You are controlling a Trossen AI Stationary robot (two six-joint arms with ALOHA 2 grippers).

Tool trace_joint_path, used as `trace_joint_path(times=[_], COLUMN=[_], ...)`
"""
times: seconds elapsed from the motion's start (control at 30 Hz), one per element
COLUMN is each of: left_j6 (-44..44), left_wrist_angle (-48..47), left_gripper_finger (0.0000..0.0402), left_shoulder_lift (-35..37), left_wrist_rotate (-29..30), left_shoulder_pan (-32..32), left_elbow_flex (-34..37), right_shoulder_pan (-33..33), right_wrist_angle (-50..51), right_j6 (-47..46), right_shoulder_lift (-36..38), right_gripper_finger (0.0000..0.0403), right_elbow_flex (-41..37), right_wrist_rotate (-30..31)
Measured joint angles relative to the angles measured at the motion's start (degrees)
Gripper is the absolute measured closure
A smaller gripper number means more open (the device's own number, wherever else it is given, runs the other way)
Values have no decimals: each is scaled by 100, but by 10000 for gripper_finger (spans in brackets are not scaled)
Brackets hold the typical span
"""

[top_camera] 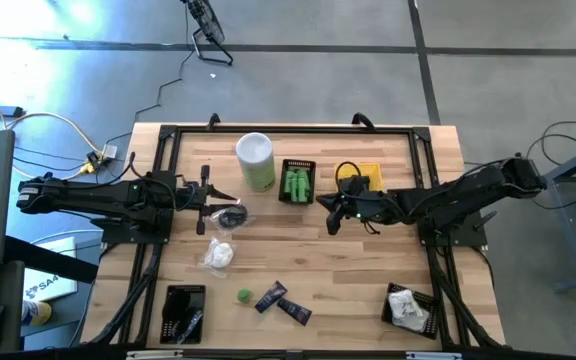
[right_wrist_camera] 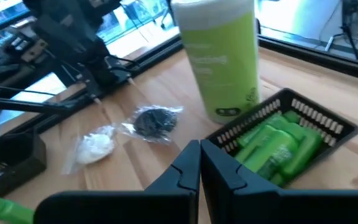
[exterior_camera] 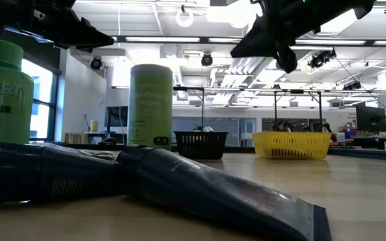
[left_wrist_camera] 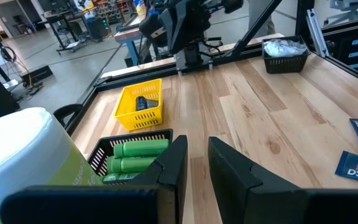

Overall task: Pick & Place Travel size toiletries
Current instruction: Put the white cotton pack into the bottom right black bin

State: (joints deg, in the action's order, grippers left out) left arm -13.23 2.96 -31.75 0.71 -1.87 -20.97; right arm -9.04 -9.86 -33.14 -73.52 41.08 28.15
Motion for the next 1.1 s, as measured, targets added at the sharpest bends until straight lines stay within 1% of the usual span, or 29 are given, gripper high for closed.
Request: trace_joint_path(times=[0.2, 0.33, 0.43, 0.6, 0.7, 0.83, 0.93, 1.1], left_j6=[0, 0, -2, 0, 0, 0, 15, 457], left_wrist_angle=[16, 15, 13, 17, 26, 26, 22, -43], left_gripper_finger=[341, 341, 341, 341, 341, 341, 341, 341], left_shoulder_lift=[0, 0, -1, 0, 0, -2, 0, 0], left_wrist_rotate=[0, 0, 0, 0, 0, 0, 0, -2], left_shoulder_pan=[0, 0, -1, 0, 0, 0, 0, 0], left_elbow_flex=[0, 0, 0, 0, 0, 0, 0, 0], right_shoulder_pan=[-135, -149, -149, -147, -190, -356, -429, -478], right_wrist_angle=[-886, -1414, -1621, -1655, -1656, -1655, -1653, -1611], right_j6=[186, 214, 497, 636, 710, 1326, 1536, 1611], right_shoulder_lift=[-382, -570, -636, -655, -655, -655, -655, -653], right_gripper_finger=[399, 399, 399, 399, 399, 399, 399, 399], right_elbow_flex=[0, 0, 0, 0, 0, 0, 0, 0], right_wrist_rotate=[-67, -456, -605, -599, -479, -359, -367, -437])
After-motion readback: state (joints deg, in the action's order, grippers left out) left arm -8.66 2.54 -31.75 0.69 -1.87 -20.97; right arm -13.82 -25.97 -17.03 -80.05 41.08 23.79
